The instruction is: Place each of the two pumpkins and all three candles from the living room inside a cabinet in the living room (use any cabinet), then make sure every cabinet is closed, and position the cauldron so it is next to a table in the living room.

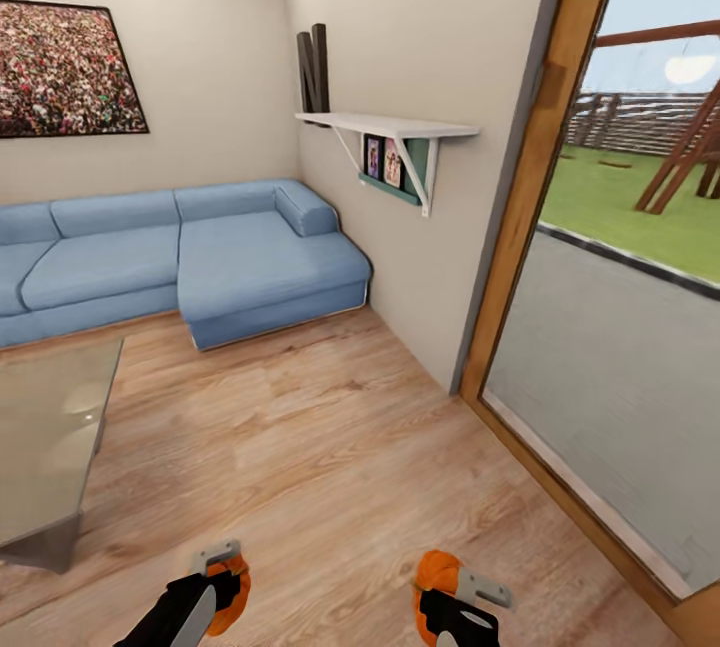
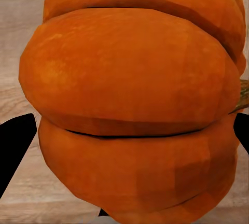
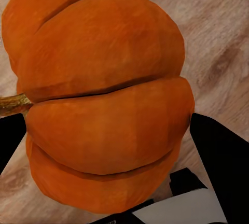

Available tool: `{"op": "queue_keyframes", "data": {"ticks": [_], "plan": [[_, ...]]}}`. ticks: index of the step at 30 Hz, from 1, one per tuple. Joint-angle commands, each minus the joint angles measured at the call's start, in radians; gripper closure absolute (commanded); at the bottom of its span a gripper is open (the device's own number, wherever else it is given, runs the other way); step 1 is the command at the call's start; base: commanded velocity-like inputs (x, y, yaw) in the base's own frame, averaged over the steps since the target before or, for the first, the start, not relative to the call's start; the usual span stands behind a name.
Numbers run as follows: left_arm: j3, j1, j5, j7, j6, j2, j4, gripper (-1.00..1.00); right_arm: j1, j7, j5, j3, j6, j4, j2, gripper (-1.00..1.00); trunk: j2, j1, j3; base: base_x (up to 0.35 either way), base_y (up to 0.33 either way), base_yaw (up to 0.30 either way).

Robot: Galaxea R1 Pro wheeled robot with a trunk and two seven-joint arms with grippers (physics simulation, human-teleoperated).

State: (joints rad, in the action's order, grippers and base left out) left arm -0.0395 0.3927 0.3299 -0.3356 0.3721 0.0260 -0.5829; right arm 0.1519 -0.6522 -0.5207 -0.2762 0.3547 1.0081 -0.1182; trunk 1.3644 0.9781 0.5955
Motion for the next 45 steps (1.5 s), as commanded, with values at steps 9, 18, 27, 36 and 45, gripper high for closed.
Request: {"op": "queue_keyframes", "data": {"ticks": [9, 18, 27, 36, 45], "plan": [[0.0, 0.0, -0.003, -0.003, 0.0, 0.0, 0.001, 1.0, 0.0, 0.002, -0.001, 0.001, -0.015, -0.013, 0.0, 1.0, 0.0, 0.0, -0.008, 0.0, 0.0, 0.264], [0.0, 0.0, -0.002, -0.003, 0.0, 0.0, 0.001, 1.0, 0.0, 0.002, -0.001, 0.0, -0.032, -0.021, 0.0, 1.0, 0.0, 0.0, -0.016, 0.0, 0.0, 0.264], [0.0, 0.0, -0.002, -0.003, 0.001, 0.0, 0.0, 1.0, 0.0, 0.002, -0.001, 0.0, -0.033, -0.021, 0.0, 1.0, 0.0, 0.0, -0.024, 0.0, 0.0, 0.264], [0.0, 0.0, -0.002, -0.003, 0.0, 0.0, 0.0, 1.0, 0.0, 0.002, -0.001, -0.001, -0.033, -0.022, 0.0, 1.0, 0.0, 0.0, -0.032, 0.0, 0.0, 0.264], [0.0, 0.0, -0.002, -0.003, 0.0, 0.0, 0.0, 1.0, 0.0, 0.002, -0.001, -0.001, -0.033, -0.022, -0.001, 1.0, 0.0, 0.0, -0.037, 0.0, 0.0, 0.267]]}}
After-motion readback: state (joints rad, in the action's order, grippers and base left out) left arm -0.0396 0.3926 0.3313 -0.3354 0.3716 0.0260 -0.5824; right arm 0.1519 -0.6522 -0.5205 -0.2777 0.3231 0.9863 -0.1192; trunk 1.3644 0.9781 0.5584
